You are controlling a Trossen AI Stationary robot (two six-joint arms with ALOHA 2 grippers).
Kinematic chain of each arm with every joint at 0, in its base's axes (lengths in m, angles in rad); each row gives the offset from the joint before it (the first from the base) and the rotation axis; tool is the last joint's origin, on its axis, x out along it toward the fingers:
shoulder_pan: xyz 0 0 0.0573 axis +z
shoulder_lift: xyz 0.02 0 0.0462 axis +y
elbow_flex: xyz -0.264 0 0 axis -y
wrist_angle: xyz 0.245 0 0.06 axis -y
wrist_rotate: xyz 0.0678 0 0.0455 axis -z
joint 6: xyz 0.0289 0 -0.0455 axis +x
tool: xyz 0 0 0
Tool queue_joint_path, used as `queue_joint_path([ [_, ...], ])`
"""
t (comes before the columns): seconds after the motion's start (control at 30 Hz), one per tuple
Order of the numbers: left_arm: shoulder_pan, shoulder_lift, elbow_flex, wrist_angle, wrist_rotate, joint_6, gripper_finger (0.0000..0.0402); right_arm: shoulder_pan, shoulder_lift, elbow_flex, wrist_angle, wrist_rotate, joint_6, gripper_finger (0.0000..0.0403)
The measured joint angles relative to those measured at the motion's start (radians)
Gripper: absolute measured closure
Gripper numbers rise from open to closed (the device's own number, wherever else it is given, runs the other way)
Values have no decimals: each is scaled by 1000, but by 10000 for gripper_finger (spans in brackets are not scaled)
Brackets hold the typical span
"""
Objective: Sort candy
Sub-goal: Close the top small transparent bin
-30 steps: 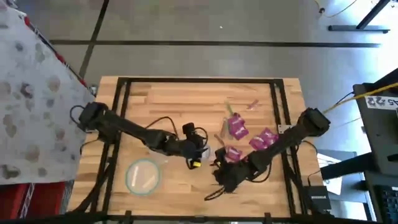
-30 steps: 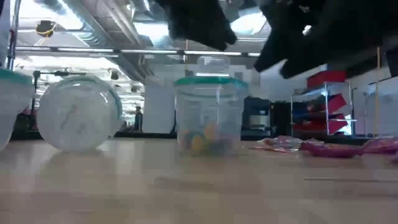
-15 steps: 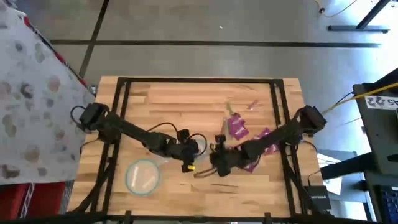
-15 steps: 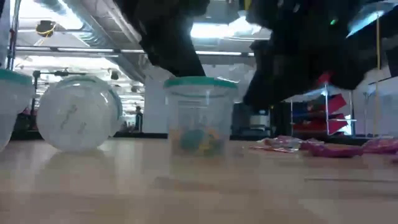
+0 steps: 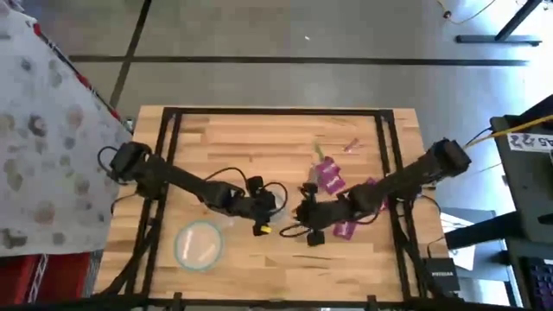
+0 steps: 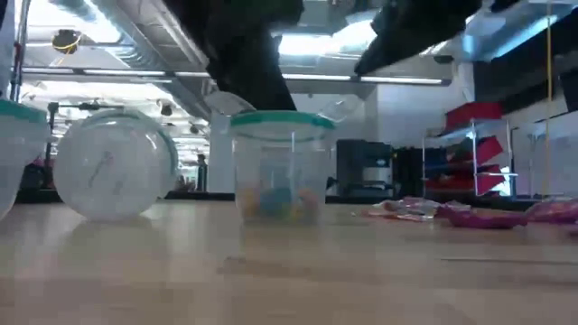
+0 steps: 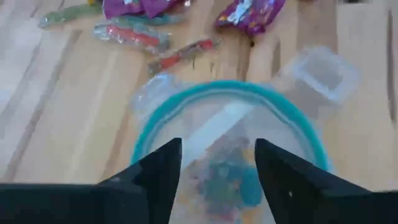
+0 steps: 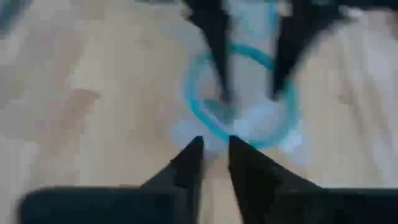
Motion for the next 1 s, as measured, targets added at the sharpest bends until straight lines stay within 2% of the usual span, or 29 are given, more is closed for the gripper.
queue_joint_path([
  [0.1, 13, -4, -36, 49, 32, -14, 213, -13, 62, -2, -1, -41, 10, 391],
  [0.3, 25, -4, -106, 138, 92, -20, 220, -43, 158, -2, 57, -11, 12, 399],
  [0.5, 26, -7, -177, 235, 118, -39, 245, -83, 170, -3, 94, 0, -7, 402],
  [0.67, 28, -7, -207, 295, 130, -61, 267, -94, 170, -3, 96, 53, -9, 402],
  [0.83, 29, -2, -210, 331, 90, -62, 277, -96, 162, -4, 51, 222, 4, 402],
  [0.93, 37, -1, -212, 344, 101, -67, 277, -101, 126, -4, -5, 446, 69, 403],
  [1.0, 39, 1, -210, 359, 104, -66, 278, -106, 80, 4, -54, 548, 115, 403],
])
